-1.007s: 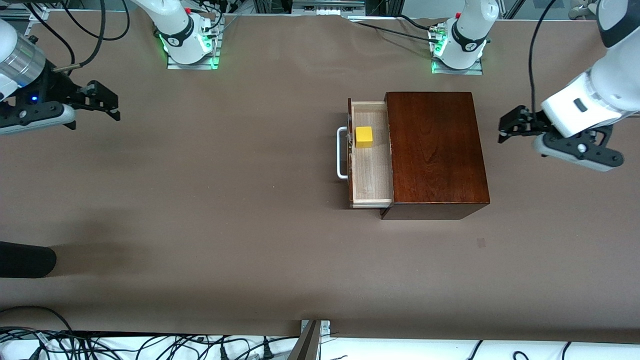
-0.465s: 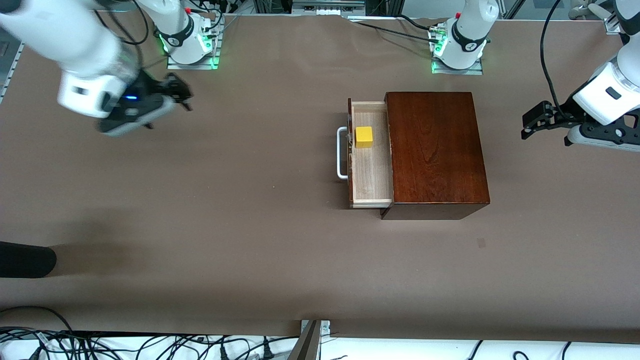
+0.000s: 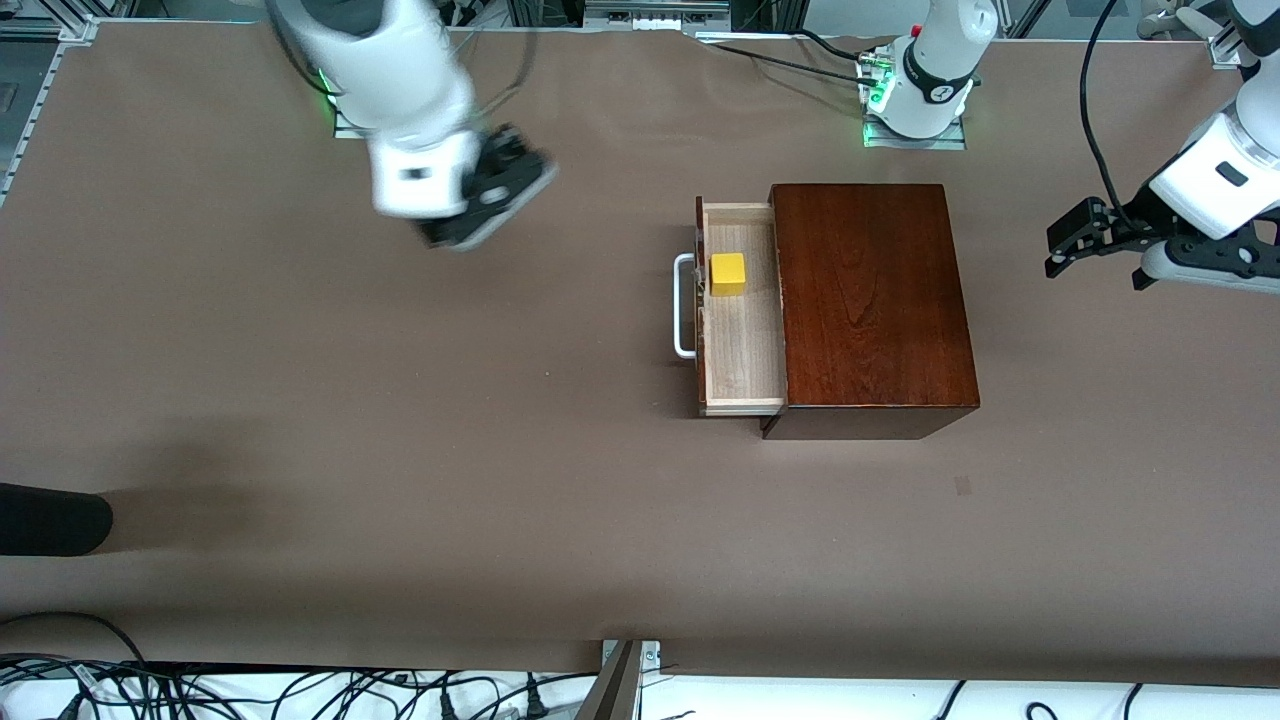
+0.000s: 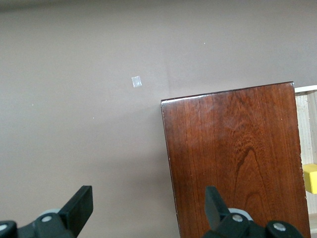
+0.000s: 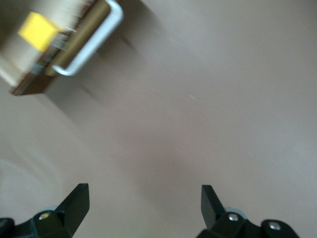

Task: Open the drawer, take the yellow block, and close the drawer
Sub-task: 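Move the right gripper over the yellow cube in the drawer, then lower the right gripper and grasp the yellow cube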

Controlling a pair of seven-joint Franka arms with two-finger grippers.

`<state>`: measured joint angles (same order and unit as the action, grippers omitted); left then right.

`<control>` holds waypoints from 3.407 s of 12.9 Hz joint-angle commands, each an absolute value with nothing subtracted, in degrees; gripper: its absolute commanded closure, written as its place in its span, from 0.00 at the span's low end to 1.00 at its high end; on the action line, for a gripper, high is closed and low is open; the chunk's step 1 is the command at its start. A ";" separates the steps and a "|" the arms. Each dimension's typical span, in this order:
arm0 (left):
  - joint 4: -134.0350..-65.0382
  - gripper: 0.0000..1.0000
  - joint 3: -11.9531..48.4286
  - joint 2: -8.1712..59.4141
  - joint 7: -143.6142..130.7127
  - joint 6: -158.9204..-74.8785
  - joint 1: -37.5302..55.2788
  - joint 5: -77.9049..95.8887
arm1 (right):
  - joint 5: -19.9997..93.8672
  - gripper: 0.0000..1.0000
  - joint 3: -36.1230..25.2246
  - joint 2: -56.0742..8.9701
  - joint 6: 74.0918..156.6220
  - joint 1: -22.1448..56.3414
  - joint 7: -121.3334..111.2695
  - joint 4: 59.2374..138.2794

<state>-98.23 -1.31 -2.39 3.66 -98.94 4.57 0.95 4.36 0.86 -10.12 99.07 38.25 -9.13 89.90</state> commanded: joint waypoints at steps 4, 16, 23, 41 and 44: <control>-100.02 0.00 0.00 -4.04 3.43 -98.61 4.22 -0.97 | 4.04 0.00 0.17 -24.67 105.12 50.00 -10.19 75.44; -98.00 0.00 0.26 -2.81 3.17 -98.09 4.66 -0.97 | -6.85 0.00 -0.35 -43.59 114.69 59.15 -19.85 63.90; -97.39 0.00 1.49 -2.72 3.08 -98.09 4.66 -0.97 | -7.90 0.00 -0.44 -46.67 116.72 59.41 -24.78 63.98; -96.24 0.00 1.49 -2.02 2.99 -96.50 4.04 -0.88 | -8.35 1.00 -0.79 -44.57 102.70 56.87 -25.05 56.18; -96.24 0.00 1.49 -2.02 2.99 -95.01 4.04 -0.88 | -8.44 1.00 -1.14 -37.82 100.19 52.40 -21.21 55.63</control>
